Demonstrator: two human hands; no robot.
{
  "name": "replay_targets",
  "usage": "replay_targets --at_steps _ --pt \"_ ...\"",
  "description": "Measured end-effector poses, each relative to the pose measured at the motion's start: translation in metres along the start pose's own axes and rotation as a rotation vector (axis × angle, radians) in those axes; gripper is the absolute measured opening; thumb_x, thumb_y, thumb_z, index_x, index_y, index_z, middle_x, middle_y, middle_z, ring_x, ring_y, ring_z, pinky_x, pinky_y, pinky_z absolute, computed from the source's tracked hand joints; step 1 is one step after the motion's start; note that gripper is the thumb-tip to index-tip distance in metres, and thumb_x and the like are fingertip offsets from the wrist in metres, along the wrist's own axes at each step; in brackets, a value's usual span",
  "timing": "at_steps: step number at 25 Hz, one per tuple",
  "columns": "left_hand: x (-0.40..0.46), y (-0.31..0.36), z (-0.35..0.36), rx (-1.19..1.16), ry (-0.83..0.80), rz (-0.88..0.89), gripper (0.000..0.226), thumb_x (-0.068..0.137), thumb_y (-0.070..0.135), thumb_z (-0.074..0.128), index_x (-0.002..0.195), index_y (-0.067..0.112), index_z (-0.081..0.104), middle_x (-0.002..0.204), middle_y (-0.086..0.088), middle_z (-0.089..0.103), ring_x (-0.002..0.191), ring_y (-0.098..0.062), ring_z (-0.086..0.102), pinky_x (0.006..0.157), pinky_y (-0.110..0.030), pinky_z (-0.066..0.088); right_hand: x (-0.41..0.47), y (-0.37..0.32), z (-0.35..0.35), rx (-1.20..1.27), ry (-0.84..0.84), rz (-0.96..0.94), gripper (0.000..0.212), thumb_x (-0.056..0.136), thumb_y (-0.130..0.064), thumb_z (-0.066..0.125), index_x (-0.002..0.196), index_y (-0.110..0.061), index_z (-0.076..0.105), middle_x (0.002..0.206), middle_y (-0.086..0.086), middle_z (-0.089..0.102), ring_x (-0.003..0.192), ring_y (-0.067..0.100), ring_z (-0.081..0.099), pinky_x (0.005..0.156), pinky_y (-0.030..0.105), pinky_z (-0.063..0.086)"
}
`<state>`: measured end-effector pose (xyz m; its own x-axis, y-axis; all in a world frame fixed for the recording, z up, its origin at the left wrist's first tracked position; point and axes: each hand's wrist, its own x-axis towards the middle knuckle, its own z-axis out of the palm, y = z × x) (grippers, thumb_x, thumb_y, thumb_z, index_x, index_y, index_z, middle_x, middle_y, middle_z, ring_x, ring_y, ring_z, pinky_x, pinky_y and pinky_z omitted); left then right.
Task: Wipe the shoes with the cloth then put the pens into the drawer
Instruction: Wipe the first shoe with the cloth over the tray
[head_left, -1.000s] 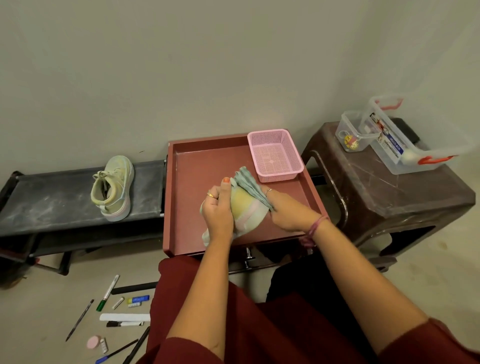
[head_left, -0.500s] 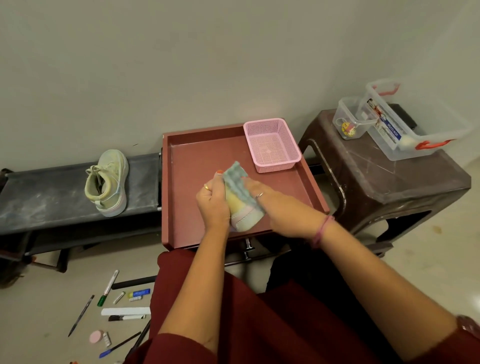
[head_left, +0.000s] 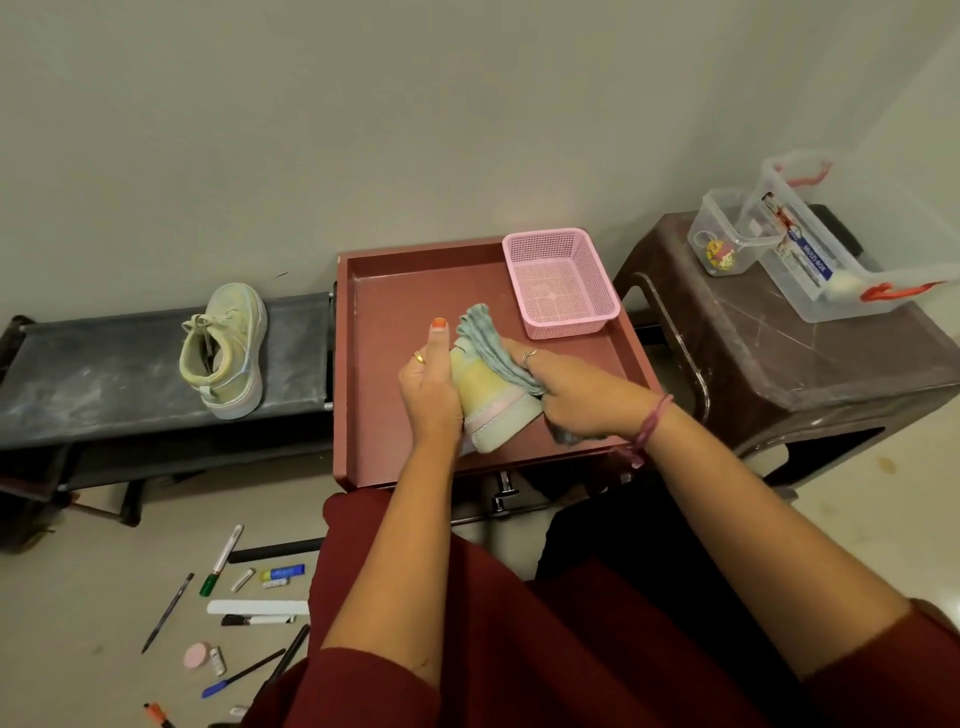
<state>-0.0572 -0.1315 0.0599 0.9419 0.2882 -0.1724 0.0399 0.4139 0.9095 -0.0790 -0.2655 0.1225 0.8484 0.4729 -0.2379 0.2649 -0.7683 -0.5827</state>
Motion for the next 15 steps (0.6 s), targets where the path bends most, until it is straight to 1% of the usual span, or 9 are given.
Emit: replay_targets --at_steps 2,3,4,7,9,10,11,13,15 --pt "0.004 -0.002 -0.003 -0.059 0.023 -0.07 0.036 0.101 0.016 0.043 0.068 0.012 0.057 0.052 0.007 0.061 0.051 -0.008 0.058 0.051 -0.023 0.049 -0.003 -0.011 0.017 -0.198 0.037 -0.047 0.084 0.083 0.009 0.042 0.151 -0.021 0.003 0.159 0.002 0.003 0.146 0.021 0.012 0.118 0.028 0.01" --pt "0.004 -0.002 -0.004 -0.117 0.029 -0.113 0.036 0.101 0.017 0.04 0.07 0.013 0.058 0.054 0.006 0.062 0.052 -0.009 0.059 0.052 -0.023 0.049 -0.009 -0.015 0.026 -0.281 0.084 -0.101 0.086 0.081 0.011 0.041 0.151 -0.018 -0.001 0.159 0.003 -0.005 0.147 0.02 0.001 0.117 0.026 0.003" --pt "0.004 0.0 -0.005 -0.123 0.031 -0.114 0.037 0.101 0.017 0.04 0.068 0.013 0.056 0.053 0.007 0.06 0.05 -0.008 0.057 0.051 -0.022 0.047 -0.012 -0.016 0.032 -0.298 0.111 -0.132 0.088 0.08 0.014 0.04 0.151 -0.017 -0.001 0.159 0.003 -0.007 0.146 0.02 -0.003 0.117 0.025 0.001" --pt "0.004 0.0 -0.003 0.04 0.033 0.011 0.045 0.099 0.023 0.051 0.056 0.016 0.04 0.043 0.009 0.045 0.04 -0.006 0.044 0.042 -0.018 0.037 -0.006 0.01 0.032 -0.094 0.184 -0.041 0.082 0.077 0.016 0.037 0.151 -0.011 0.013 0.157 0.006 0.016 0.144 0.022 0.019 0.116 0.025 0.018" --pt "0.009 0.002 -0.005 0.085 0.044 -0.005 0.046 0.098 0.026 0.054 0.055 0.016 0.04 0.045 0.006 0.043 0.041 -0.008 0.043 0.042 -0.02 0.037 -0.011 0.005 0.042 -0.024 0.289 0.046 0.078 0.075 0.015 0.036 0.148 -0.008 0.021 0.154 0.01 0.026 0.142 0.026 0.025 0.117 0.035 0.022" --pt "0.014 0.001 -0.008 0.036 0.024 -0.073 0.043 0.097 0.027 0.053 0.057 0.015 0.044 0.048 0.003 0.047 0.042 -0.01 0.046 0.043 -0.021 0.04 -0.015 -0.003 0.055 -0.078 0.379 0.019 0.075 0.076 0.011 0.035 0.148 -0.008 0.024 0.153 0.011 0.027 0.142 0.027 0.024 0.118 0.04 0.021" --pt "0.014 0.005 -0.01 -0.046 -0.036 -0.194 0.038 0.097 0.027 0.051 0.061 0.013 0.05 0.051 0.0 0.052 0.043 -0.012 0.052 0.043 -0.024 0.045 -0.019 -0.01 0.072 -0.234 0.476 -0.092 0.068 0.081 0.005 0.033 0.147 -0.008 0.027 0.153 0.01 0.029 0.142 0.029 0.024 0.117 0.042 0.02" --pt "0.008 0.013 -0.009 -0.094 -0.108 -0.355 0.038 0.1 0.027 0.04 0.067 0.011 0.051 0.05 0.004 0.058 0.043 -0.006 0.058 0.044 -0.02 0.049 -0.028 -0.017 0.095 -0.484 0.506 -0.259 0.055 0.09 -0.006 0.028 0.145 -0.009 0.03 0.152 0.008 0.032 0.141 0.029 0.028 0.114 0.046 0.025" --pt "0.004 0.01 -0.001 -0.047 -0.052 -0.223 0.04 0.102 0.025 0.041 0.064 0.013 0.047 0.045 0.011 0.055 0.041 -0.001 0.053 0.045 -0.016 0.046 -0.024 0.002 0.086 -0.44 0.582 -0.233 0.058 0.088 -0.003 0.03 0.145 -0.011 0.03 0.152 0.006 0.033 0.14 0.025 0.029 0.112 0.045 0.028"
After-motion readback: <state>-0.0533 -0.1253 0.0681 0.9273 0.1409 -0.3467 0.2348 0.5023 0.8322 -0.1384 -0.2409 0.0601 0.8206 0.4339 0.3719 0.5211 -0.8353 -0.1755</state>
